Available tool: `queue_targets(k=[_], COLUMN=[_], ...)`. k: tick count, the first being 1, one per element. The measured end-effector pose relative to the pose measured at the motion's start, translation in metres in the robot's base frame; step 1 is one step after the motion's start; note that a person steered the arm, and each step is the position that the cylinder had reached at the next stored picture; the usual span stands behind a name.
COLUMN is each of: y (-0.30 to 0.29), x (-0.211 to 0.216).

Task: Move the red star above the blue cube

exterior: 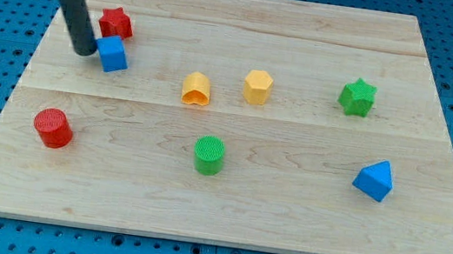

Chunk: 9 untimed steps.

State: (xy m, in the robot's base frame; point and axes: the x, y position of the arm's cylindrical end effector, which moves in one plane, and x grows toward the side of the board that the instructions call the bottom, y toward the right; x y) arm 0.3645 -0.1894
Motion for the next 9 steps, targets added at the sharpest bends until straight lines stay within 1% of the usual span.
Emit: queue_targets(k=[1, 2, 3, 4, 5, 6, 7, 8, 9], y=[0.057, 0.073, 0.039, -0.038, -0.083, -0.043, 0.037, 0.088, 0.086], x=[0.0, 0.0, -0.003, -0.005, -0.044, -0.064, -0.064, -0.065, -0.054])
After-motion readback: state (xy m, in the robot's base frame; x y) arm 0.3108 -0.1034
